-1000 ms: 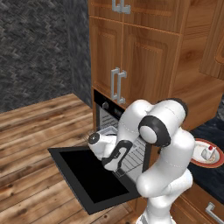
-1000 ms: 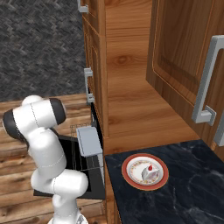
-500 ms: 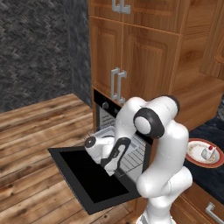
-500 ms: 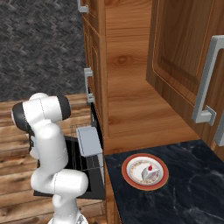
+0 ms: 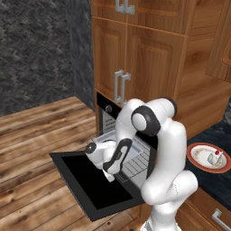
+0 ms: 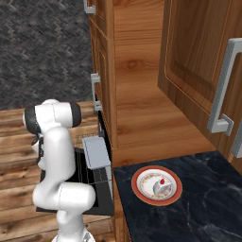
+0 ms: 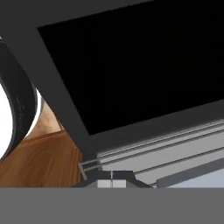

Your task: Take the baked cake out of the oven and place it on the plate for cooling. Then close the oven door.

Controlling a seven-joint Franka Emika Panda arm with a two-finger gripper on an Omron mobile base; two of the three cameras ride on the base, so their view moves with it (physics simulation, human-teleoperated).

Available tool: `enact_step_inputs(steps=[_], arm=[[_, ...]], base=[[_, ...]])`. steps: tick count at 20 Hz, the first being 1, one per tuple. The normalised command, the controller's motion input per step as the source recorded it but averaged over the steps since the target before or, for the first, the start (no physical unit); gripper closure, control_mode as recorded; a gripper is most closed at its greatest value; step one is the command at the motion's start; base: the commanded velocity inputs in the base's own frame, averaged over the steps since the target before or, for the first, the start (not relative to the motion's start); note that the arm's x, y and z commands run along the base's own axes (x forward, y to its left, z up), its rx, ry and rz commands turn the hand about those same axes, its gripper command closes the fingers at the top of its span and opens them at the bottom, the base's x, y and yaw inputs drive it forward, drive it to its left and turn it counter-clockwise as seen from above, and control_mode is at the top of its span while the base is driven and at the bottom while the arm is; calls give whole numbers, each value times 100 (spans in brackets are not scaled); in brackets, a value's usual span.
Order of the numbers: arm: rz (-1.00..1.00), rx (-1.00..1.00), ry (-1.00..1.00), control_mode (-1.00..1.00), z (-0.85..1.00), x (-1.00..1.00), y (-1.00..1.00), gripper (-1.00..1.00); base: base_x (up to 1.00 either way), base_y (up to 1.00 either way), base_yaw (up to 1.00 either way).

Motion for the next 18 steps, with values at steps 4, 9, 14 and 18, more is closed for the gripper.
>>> enact_step_inputs(steps=[4, 9, 14, 18], arm=[[0, 0, -4, -100, -33, 23, 0, 100], [0, 0, -2, -100, -33, 29, 0, 100], [0, 0, 0, -100, -29, 32, 0, 100], [0, 0, 0, -100, -26, 35, 0, 100]], base=[[0, 0, 0], [0, 0, 0], [0, 0, 0], [0, 0, 0]])
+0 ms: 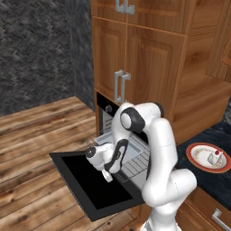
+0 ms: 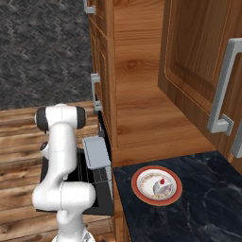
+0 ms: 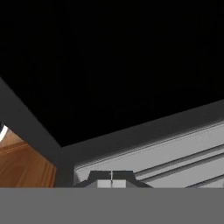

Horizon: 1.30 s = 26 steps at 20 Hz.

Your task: Take the baked cake out of the oven and place it on the plate for cooling. Then close the oven door.

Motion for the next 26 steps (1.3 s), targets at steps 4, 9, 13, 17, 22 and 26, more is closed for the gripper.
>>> enact_step_inputs(steps=[4, 9, 13, 17, 22, 26], arm=[[0, 0, 0, -100, -30, 30, 0, 100], [0, 0, 0, -100, -33, 27, 0, 100], [0, 0, -1, -100, -33, 19, 0, 100], [0, 0, 0, -100, -31, 21, 0, 100], [0, 0, 0, -100, -31, 23, 0, 100], [0, 0, 0, -100, -30, 25, 0, 100]], base=[[0, 0, 0], [0, 0, 0], [0, 0, 0], [0, 0, 0], [0, 0, 0], [0, 0, 0]])
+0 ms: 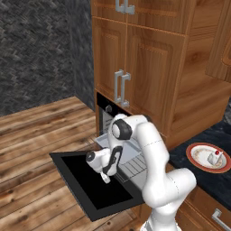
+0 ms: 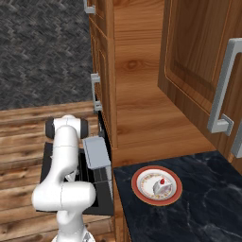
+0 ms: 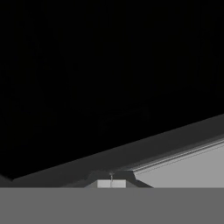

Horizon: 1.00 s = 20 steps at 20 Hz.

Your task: Take the baked cake out of the oven and place it on the plate for cooling. Then close the oven door.

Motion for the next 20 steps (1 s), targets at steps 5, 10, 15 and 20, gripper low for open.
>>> enact_step_inputs(steps=[5, 10, 15, 20], arm=[[0, 0, 0, -100, -30, 31, 0, 100], [0, 0, 0, -100, -23, 27, -4, 100], [0, 0, 0, -100, -17, 31, -27, 100], [0, 0, -1, -100, -15, 35, -38, 100]], base=[[0, 0, 0], [0, 0, 0], [0, 0, 0], [0, 0, 0]])
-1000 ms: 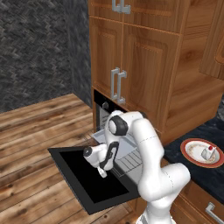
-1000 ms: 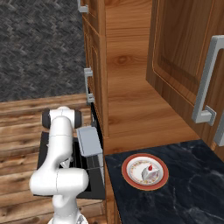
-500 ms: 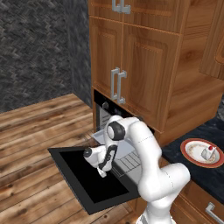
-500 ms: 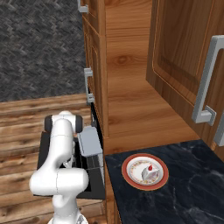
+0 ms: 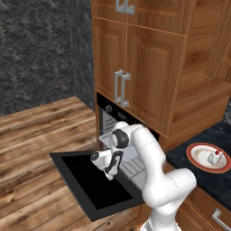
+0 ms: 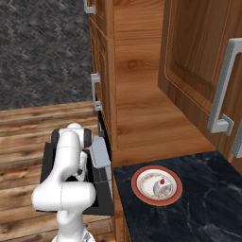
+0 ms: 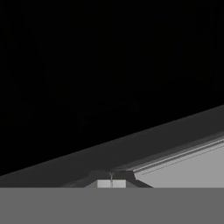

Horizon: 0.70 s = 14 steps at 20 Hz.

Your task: Take the baked cake out of the oven and place it on the plate for cooling. Then close the oven door.

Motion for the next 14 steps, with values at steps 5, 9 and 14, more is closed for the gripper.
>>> enact_step_inputs(steps=[5, 9, 14], arm=[[0, 3, -2, -100, 0, 25, -65, 100], [0, 10, -1, -100, 0, 25, -86, 100], [0, 8, -1, -100, 0, 33, -92, 100]], base=[[0, 0, 0], [0, 0, 0], [0, 0, 0]])
